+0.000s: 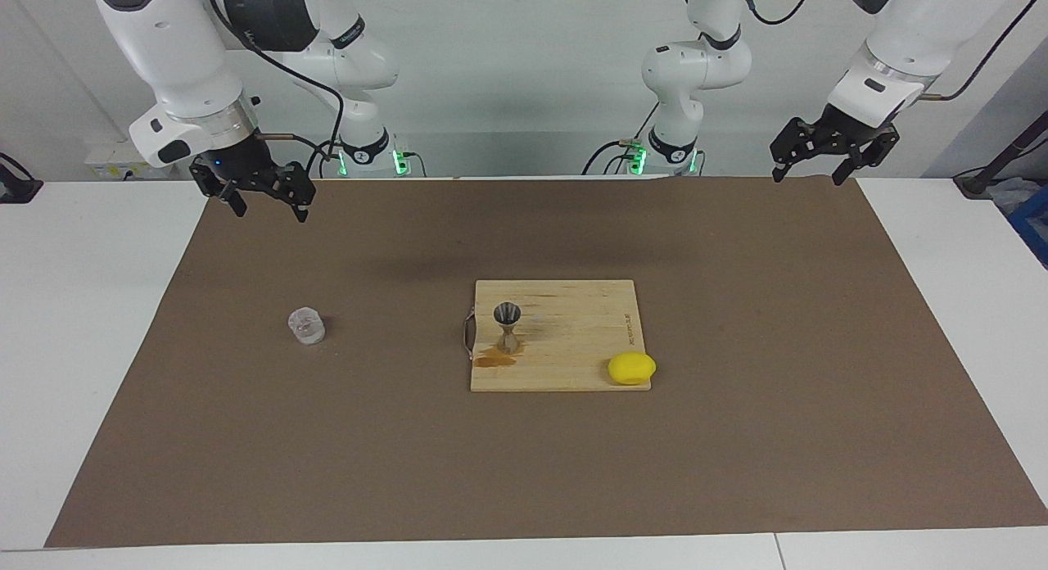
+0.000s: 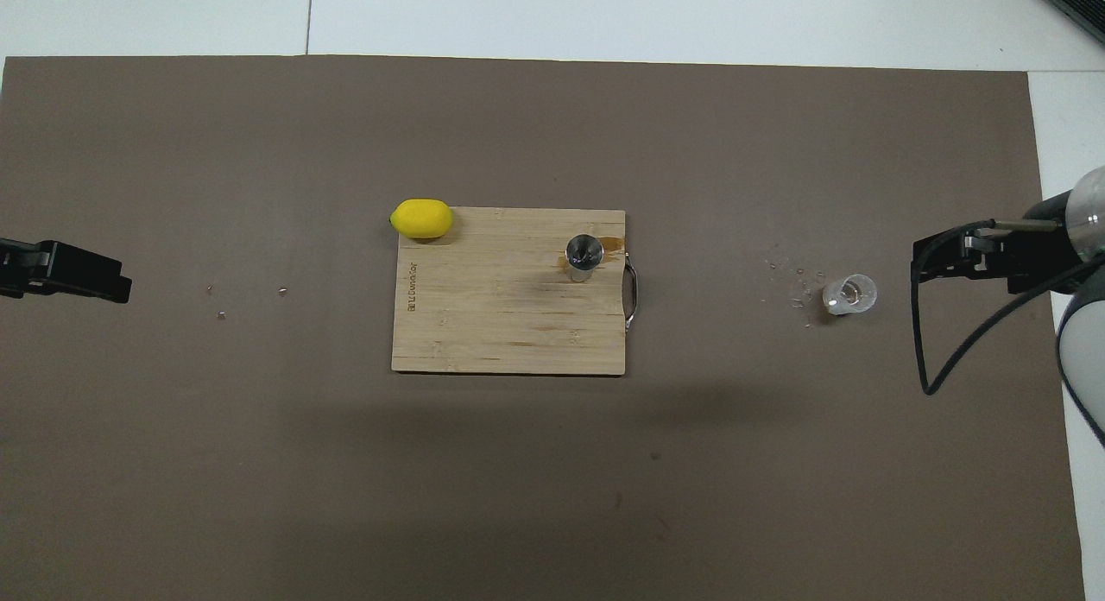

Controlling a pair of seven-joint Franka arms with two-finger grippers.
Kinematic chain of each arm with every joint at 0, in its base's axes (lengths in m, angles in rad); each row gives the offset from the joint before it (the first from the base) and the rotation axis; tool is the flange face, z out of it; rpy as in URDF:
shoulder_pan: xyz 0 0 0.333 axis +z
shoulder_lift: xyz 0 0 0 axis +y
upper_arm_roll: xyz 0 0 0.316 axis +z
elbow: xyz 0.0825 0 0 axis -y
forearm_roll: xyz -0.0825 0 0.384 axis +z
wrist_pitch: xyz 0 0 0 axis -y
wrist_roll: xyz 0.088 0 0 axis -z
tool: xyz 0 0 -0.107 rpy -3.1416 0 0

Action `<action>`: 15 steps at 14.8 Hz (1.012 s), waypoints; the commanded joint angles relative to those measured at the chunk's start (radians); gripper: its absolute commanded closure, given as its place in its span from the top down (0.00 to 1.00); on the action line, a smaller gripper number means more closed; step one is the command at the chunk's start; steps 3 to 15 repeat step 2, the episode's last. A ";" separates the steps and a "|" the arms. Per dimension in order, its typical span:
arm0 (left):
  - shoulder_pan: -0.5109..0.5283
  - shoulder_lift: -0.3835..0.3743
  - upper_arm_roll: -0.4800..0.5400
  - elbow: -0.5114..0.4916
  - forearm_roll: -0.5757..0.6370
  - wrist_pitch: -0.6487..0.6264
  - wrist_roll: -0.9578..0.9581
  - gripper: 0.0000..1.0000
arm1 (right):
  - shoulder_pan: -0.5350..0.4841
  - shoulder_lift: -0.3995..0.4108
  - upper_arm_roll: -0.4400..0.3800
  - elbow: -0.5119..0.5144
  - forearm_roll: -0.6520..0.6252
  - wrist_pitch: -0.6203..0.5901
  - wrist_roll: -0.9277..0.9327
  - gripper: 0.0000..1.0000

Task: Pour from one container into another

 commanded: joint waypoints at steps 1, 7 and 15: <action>-0.008 -0.012 0.007 -0.008 0.016 -0.013 0.009 1.00 | -0.010 -0.017 0.007 -0.023 0.006 0.027 -0.025 1.00; -0.008 -0.012 0.007 -0.008 0.016 -0.013 0.009 1.00 | -0.010 -0.017 0.007 -0.023 0.008 0.026 -0.025 1.00; -0.008 -0.012 0.007 -0.008 0.016 -0.013 0.009 1.00 | -0.010 -0.017 0.007 -0.023 0.008 0.026 -0.025 1.00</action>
